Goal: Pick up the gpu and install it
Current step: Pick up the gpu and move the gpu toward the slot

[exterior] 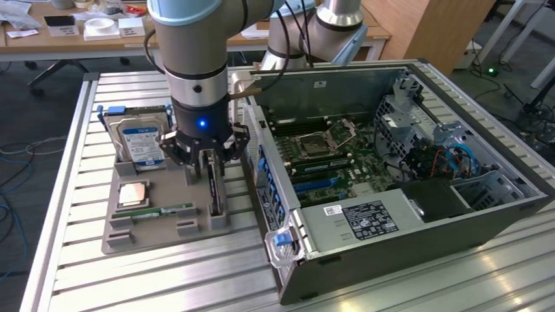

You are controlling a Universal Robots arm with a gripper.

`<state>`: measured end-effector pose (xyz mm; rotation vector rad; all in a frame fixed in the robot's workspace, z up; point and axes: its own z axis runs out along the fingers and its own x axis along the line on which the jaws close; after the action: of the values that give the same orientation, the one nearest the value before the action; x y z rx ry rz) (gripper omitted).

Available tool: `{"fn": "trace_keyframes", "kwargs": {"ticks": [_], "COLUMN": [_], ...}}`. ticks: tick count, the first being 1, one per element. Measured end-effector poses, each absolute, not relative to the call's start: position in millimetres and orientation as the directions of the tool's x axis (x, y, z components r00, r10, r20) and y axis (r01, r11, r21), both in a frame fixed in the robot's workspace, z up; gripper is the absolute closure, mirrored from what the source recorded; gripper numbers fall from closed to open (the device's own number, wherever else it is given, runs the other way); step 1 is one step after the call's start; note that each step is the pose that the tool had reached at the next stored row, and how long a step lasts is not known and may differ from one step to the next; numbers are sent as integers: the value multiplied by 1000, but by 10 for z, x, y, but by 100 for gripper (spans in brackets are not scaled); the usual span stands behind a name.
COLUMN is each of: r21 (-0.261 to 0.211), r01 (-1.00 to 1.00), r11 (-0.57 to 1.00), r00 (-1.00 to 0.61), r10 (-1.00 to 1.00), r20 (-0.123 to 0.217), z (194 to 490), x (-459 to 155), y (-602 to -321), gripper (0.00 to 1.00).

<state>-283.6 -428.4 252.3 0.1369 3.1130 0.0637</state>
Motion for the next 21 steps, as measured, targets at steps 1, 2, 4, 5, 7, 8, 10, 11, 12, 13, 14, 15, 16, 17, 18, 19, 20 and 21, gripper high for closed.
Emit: {"fn": "trace_keyframes", "kwargs": {"ticks": [1, 2, 4, 5, 7, 8, 10, 11, 12, 13, 14, 15, 16, 17, 18, 19, 20, 21], "r21": [42, 42, 42, 42, 42, 42, 42, 42, 42, 42, 42, 42, 42, 42, 42, 42, 42, 42], "r01": [87, 87, 87, 87, 87, 87, 87, 87, 87, 87, 87, 87, 87, 87, 87, 87, 87, 87], "r11": [995, 995, 995, 995, 995, 995, 995, 995, 995, 995, 995, 995, 995, 995, 995, 995, 995, 995], "r00": [-996, -996, -996, -996, -996, -996, -996, -996, -996, -996, -996, -996, -996, -996, -996, -996, -996, -996], "r10": [88, 88, 88, 88, 88, 88, 88, 88, 88, 88, 88, 88, 88, 88, 88, 88, 88, 88], "r20": [-23, -23, -23, -23, -23, -23, -23, -23, -23, -23, -24, -24, -23, -23, -23, -23, -23, -23], "z": [2523, 2522, 2521, 2519, 2517, 2517, 2516, 2517, 2516, 2515, 2509, 2503, 2498, 2493, 2489, 2484, 2482, 2483], "x": [-2836, -2835, -2835, -2833, -2833, -2832, -2832, -2832, -2832, -2832, -2832, -2832, -2832, -2832, -2832, -2832, -2833, -2832], "y": [-4284, -4284, -4284, -4283, -4284, -4284, -4284, -4284, -4284, -4284, -4283, -4283, -4284, -4284, -4284, -4284, -4284, -4284], "gripper": [53, 53, 53, 53, 53, 53, 53, 53, 53, 53, 53, 53, 53, 53, 53, 53, 53, 53]}}
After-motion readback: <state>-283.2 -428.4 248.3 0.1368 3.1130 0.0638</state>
